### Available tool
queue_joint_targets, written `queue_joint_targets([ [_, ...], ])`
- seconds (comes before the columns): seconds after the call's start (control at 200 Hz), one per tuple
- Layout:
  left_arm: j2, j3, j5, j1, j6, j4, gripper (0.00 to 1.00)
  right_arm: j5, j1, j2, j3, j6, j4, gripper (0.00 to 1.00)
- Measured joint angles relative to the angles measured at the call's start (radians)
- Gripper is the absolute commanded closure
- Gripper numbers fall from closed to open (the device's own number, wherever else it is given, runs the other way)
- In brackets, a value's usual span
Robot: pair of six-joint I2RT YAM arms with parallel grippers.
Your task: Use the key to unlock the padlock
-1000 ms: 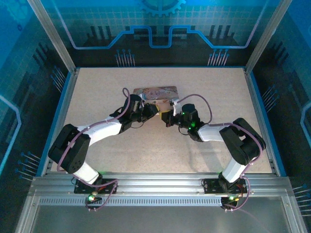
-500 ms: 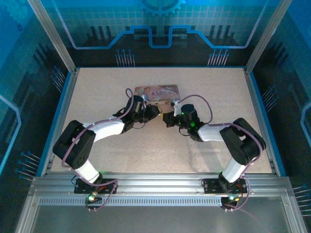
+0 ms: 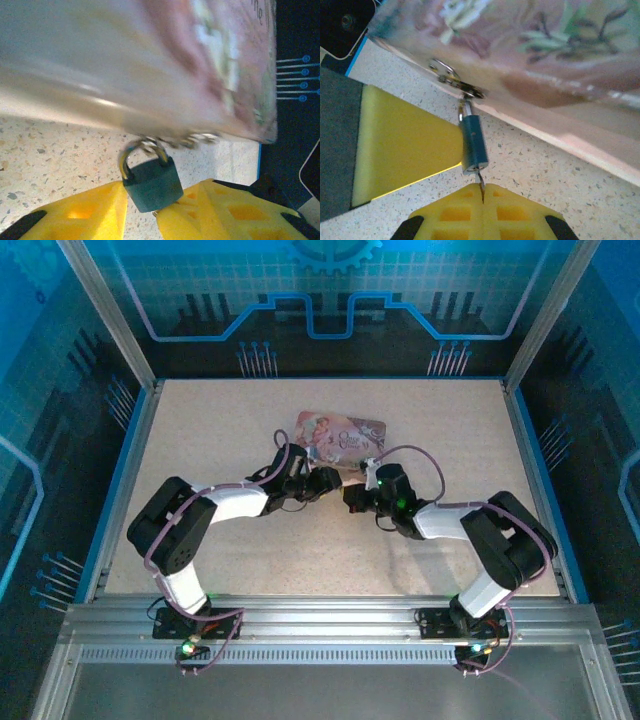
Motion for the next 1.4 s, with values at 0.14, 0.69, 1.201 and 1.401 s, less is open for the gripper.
queue_joint_targets([
  [0.14, -0.059, -0.027, 0.001, -0.001, 0.0, -0.006, 0.35, 0.0, 0.001, -0.012, -0.005, 0.032, -0.042, 1.0],
  [0.69, -0.37, -0.334, -0.06, -0.003, -0.222, 0.034, 0.38, 0.002, 0.066, -0.1, 0.011, 0.222, -0.235, 1.0],
  [1.201, -0.151, -0.391, -0.087, -0.051, -0.47, 0.418, 0.46, 0.009, 0.086, -0.092, 0.026, 0.279, -0.253, 1.0],
  [1.401, -0.052, -0.391, -0.089, -0.064, -0.526, 0.53, 0.53, 0.008, 0.091, -0.081, 0.035, 0.284, -0.253, 1.0],
])
